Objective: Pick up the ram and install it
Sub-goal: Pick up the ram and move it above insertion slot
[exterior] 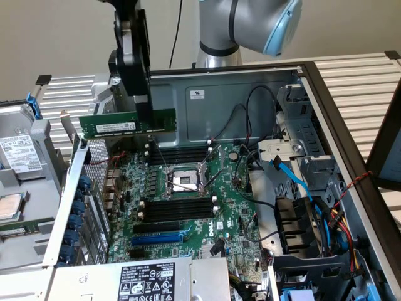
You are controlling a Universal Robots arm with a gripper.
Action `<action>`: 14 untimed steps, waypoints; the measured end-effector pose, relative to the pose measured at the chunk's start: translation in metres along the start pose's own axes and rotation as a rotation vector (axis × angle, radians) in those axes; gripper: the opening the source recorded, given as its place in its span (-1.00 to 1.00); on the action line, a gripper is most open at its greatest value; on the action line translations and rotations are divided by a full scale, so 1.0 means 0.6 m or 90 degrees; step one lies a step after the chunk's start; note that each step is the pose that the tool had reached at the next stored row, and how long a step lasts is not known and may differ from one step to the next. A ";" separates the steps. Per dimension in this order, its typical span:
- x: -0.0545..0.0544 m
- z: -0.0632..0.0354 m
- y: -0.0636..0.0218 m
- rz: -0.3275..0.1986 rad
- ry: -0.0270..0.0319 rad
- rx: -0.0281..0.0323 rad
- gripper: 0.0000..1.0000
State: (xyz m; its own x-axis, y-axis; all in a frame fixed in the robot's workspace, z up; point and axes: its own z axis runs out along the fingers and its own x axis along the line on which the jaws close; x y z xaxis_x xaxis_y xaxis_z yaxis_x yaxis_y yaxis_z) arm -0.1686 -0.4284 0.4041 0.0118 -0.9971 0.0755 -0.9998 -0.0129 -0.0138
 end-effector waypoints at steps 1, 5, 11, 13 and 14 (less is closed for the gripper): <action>0.000 0.000 -0.008 0.000 0.0000 0.0000 -0.74; 0.000 0.001 -0.038 0.000 0.0000 0.0000 -0.74; 0.001 0.001 -0.084 -0.001 0.0001 0.0001 -0.74; 0.001 0.001 -0.097 -0.002 0.0001 -0.0001 -0.74; 0.001 0.001 -0.098 -0.002 0.0001 0.0000 -0.74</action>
State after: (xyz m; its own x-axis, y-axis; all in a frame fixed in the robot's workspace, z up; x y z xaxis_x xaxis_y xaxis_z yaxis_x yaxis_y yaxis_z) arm -0.1098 -0.4284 0.4042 0.0144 -0.9970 0.0757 -0.9998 -0.0155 -0.0137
